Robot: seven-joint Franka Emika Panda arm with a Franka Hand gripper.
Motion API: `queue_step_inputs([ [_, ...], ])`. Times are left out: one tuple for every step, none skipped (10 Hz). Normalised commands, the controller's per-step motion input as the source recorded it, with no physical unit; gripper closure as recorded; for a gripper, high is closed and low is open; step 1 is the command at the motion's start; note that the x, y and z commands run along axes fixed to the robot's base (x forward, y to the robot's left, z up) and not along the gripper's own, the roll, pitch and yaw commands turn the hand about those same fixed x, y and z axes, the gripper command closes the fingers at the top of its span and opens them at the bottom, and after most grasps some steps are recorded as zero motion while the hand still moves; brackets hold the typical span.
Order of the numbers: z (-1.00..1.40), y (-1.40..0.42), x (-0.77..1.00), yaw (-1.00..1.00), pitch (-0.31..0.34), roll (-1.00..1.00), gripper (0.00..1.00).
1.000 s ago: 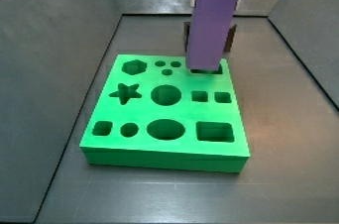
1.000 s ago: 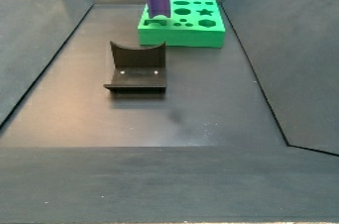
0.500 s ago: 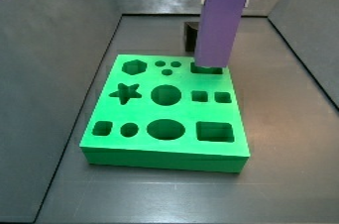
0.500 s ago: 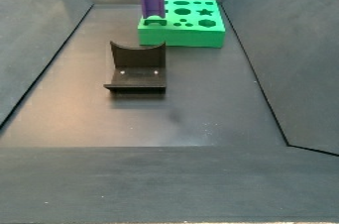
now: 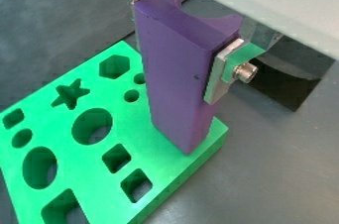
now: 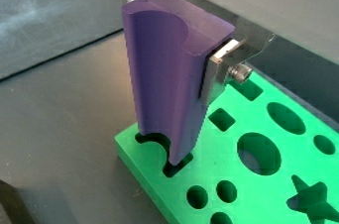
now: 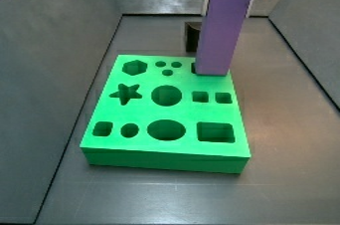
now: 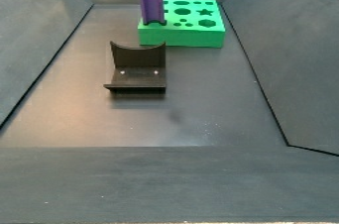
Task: Pick up the arch object. Move up. Move to above the board. Insert the arch object.
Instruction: Insert the arch object.
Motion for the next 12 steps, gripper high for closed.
queue_step_inputs([
  [-0.02, -0.19, 0.00, 0.09, 0.030, 0.21, 1.00],
  [0.00, 0.00, 0.03, 0.01, 0.053, 0.08, 1.00],
  [0.00, 0.12, 0.08, 0.02, 0.053, 0.01, 1.00],
  [0.00, 0.14, 0.04, 0.00, 0.027, 0.00, 1.00],
  [0.00, 0.01, 0.06, 0.00, 0.014, 0.00, 1.00],
  [0.00, 0.00, 0.02, -0.14, 0.031, 0.00, 1.00],
  [0.00, 0.02, 0.00, -0.18, 0.027, 0.00, 1.00],
  [-0.11, 0.00, 0.00, -0.19, 0.034, 0.01, 1.00],
  [-0.09, 0.01, -0.01, -0.21, 0.040, 0.00, 1.00],
  [-0.14, 0.00, -0.07, -0.21, 0.041, 0.01, 1.00],
  [-0.16, 0.03, 0.00, -0.19, 0.033, 0.01, 1.00],
  [-0.15, 0.04, -0.02, -0.17, 0.024, 0.01, 1.00],
])
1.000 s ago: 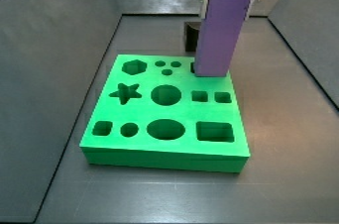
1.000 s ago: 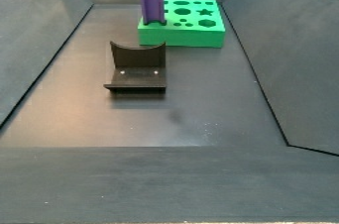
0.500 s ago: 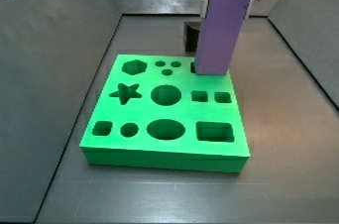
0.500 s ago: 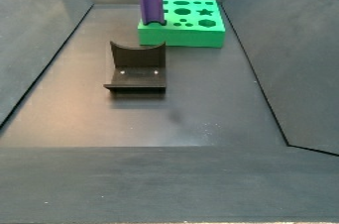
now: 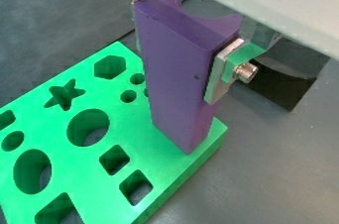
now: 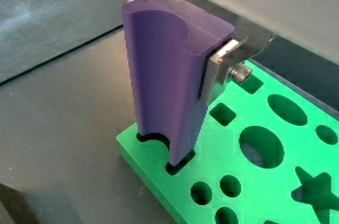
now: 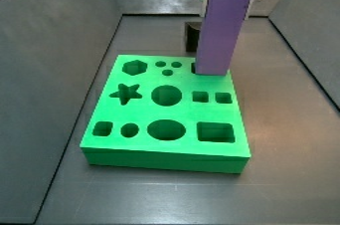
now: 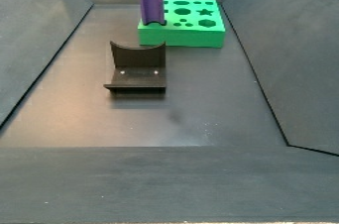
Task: Pick up the arch object. Move up. Move to above the board. Insert the arch object.
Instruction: Insert the arch object.
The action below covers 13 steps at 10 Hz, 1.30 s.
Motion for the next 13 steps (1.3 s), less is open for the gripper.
queue_step_inputs([
  [-0.16, 0.03, -0.16, -0.10, 0.000, 0.00, 1.00],
  [-0.17, 0.11, -0.13, -0.01, 0.000, 0.00, 1.00],
  [-0.13, 0.02, -0.07, 0.00, 0.000, 0.00, 1.00],
  [-0.05, 0.00, 0.00, 0.00, -0.076, 0.00, 1.00],
  [-0.10, 0.00, 0.00, 0.00, -0.036, 0.00, 1.00],
  [-0.13, 0.00, 0.04, -0.13, -0.019, 0.00, 1.00],
  [-0.11, 0.00, 0.04, -0.16, -0.027, 0.00, 1.00],
  [-0.07, 0.00, 0.13, -0.10, -0.046, 0.00, 1.00],
  [-0.12, 0.00, 0.19, -0.23, -0.016, 0.00, 1.00],
  [-0.18, 0.00, 0.11, -0.26, 0.000, 0.03, 1.00],
  [-0.16, 0.00, 0.10, -0.22, 0.000, 0.00, 1.00],
  [-0.16, 0.02, 0.00, -0.11, 0.000, 0.00, 1.00],
  [-0.17, 0.04, -0.02, -0.08, 0.000, 0.00, 1.00],
])
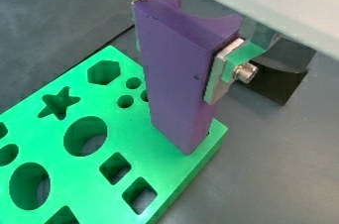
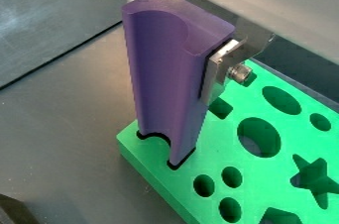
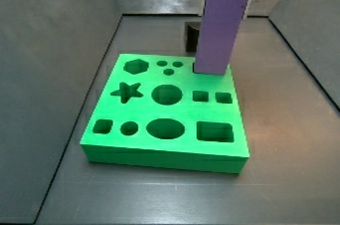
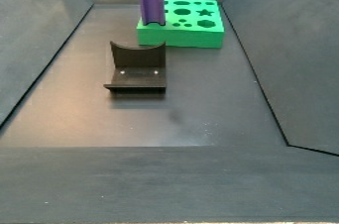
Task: Pick up the arch object. Move up. Move to above the board. Insert the arch object.
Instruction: Insert the arch object.
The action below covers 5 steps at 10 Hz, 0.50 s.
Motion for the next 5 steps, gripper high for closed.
queue_step_inputs([
  [-0.17, 0.06, 0.00, -0.11, 0.000, 0.00, 1.00],
  [-0.18, 0.00, -0.06, -0.04, 0.000, 0.00, 1.00],
  [-0.05, 0.00, 0.00, 0.00, -0.003, 0.00, 1.00],
  [-0.02, 0.00, -0.01, 0.00, 0.000, 0.00, 1.00],
  [-0.10, 0.04, -0.16, -0.01, 0.000, 0.00, 1.00],
])
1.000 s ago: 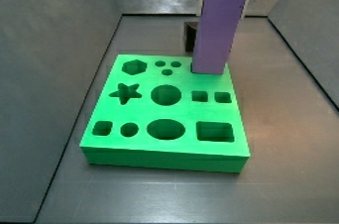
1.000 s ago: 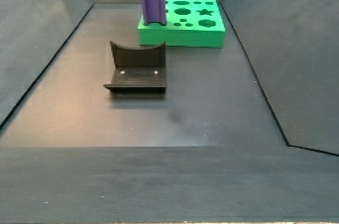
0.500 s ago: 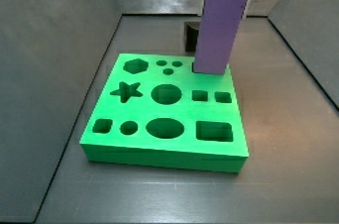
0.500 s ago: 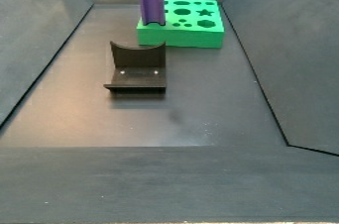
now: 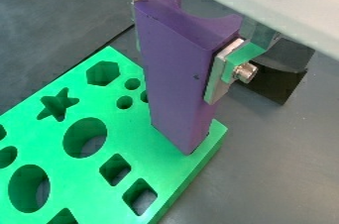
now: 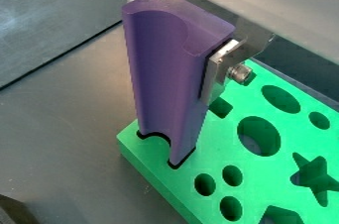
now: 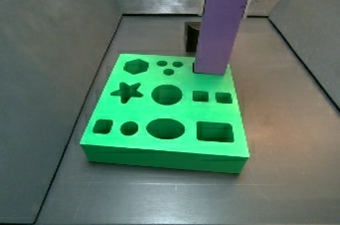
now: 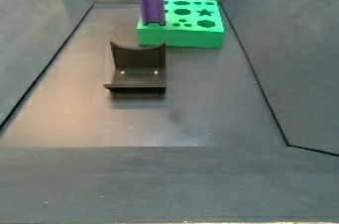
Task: Pick up the arch object. Move up. Move to above the board. Insert the arch object.
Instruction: Insert the arch object.
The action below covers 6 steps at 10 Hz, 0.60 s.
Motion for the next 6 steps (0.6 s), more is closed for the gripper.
queue_step_inputs([
  [-0.09, 0.03, -0.13, -0.05, 0.000, 0.00, 1.00],
  [-0.12, 0.03, -0.18, -0.02, 0.000, 0.00, 1.00],
  [-0.07, 0.00, -0.11, -0.02, 0.000, 0.00, 1.00],
  [0.00, 0.00, 0.00, 0.00, -0.011, 0.00, 1.00],
  [-0.09, 0.00, 0.03, 0.00, -0.001, 0.00, 1.00],
  [-0.13, 0.00, 0.12, 0.00, 0.000, 0.03, 1.00],
])
